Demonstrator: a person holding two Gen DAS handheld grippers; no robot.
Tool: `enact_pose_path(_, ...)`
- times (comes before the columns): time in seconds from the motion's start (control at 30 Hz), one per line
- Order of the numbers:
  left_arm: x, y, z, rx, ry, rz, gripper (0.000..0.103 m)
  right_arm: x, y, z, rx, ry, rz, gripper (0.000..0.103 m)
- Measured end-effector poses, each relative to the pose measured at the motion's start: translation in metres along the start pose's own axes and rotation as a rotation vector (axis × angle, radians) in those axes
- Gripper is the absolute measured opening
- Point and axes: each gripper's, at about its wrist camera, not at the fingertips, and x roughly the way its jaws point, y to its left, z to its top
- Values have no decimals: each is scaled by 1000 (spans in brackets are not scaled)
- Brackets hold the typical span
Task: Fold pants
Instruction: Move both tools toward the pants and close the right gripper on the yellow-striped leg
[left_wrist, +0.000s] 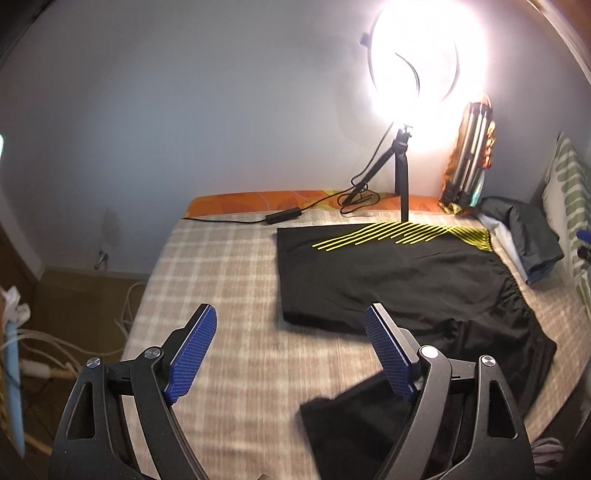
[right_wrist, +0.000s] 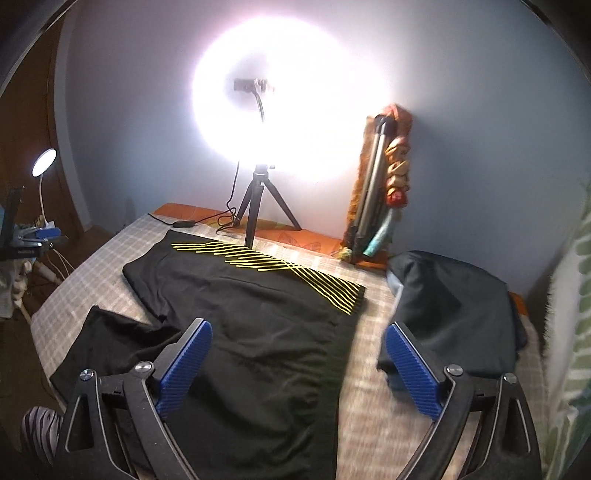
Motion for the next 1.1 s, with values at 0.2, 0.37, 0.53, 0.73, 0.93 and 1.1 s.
enact_pose_path(0.2, 44, -11, 24, 49, 36, -14, 83, 67, -24, 27, 18, 74, 26, 84)
enact_pose_path(0.37, 86, -14, 41, 28, 80, -51, 83, 124, -32, 43, -15, 126, 71, 81)
enact_pose_path(0.53, 134, -21, 45, 32, 139, -65, 83, 188, -31, 53, -67, 198, 119, 78)
enact_pose_path(0.73, 181, -29, 50, 44, 188, -64, 83, 250, -19, 55, -181, 254, 131, 80)
enact_pose_path(0.93, 213, -32, 49, 16, 237, -73, 83, 295, -19, 52, -230, 315, 142, 82)
enact_pose_path(1.1, 234, -23, 43, -77, 311, -100, 84, 318, -22, 47, -249, 359, 150, 76)
